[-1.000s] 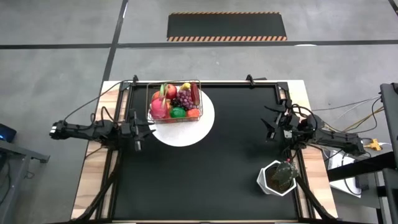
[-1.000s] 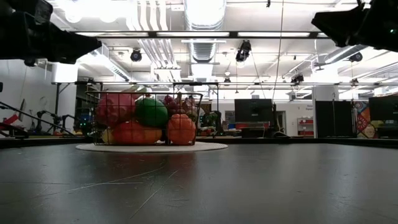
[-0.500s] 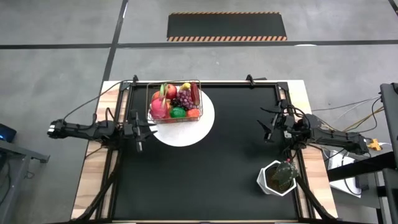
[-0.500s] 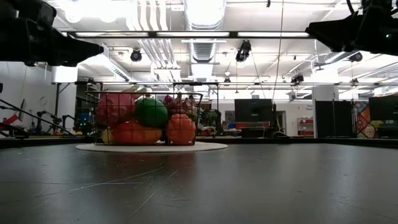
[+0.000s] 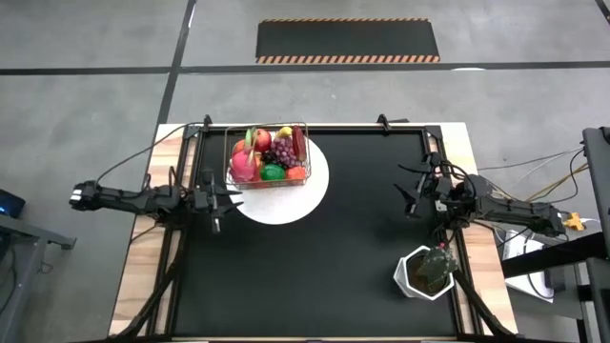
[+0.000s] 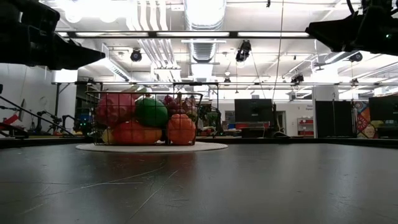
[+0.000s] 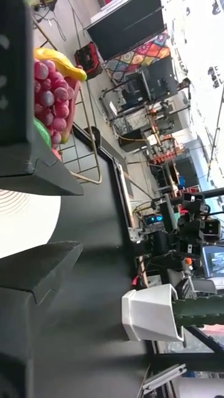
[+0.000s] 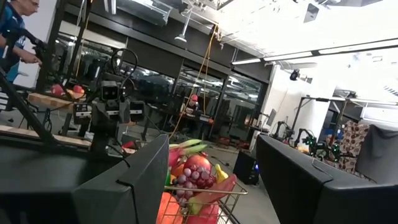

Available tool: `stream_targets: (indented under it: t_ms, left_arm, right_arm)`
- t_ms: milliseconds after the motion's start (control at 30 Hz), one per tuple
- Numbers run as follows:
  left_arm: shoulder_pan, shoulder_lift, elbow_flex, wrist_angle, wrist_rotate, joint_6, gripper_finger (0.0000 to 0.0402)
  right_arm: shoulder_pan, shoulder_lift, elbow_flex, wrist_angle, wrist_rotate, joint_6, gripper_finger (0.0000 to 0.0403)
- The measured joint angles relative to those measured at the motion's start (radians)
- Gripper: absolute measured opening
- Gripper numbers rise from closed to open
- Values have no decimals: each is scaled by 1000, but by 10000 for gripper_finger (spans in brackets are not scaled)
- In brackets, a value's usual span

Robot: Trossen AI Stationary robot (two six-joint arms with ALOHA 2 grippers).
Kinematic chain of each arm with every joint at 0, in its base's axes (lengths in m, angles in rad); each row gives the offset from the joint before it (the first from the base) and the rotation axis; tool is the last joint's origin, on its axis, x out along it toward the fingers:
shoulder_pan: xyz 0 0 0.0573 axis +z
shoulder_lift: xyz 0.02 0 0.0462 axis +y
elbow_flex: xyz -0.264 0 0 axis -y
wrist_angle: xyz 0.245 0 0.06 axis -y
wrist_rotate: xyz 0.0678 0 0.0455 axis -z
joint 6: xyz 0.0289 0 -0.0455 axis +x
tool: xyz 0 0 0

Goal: Build produce basket
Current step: Return to Home Position

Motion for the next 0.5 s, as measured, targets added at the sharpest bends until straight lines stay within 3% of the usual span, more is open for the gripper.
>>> stream_targets:
  t_ms: [500]
  left_arm:
    - [0, 54, 0, 1, 0, 0, 112]
  right_arm:
    - [0, 0, 0, 0, 0, 0, 226]
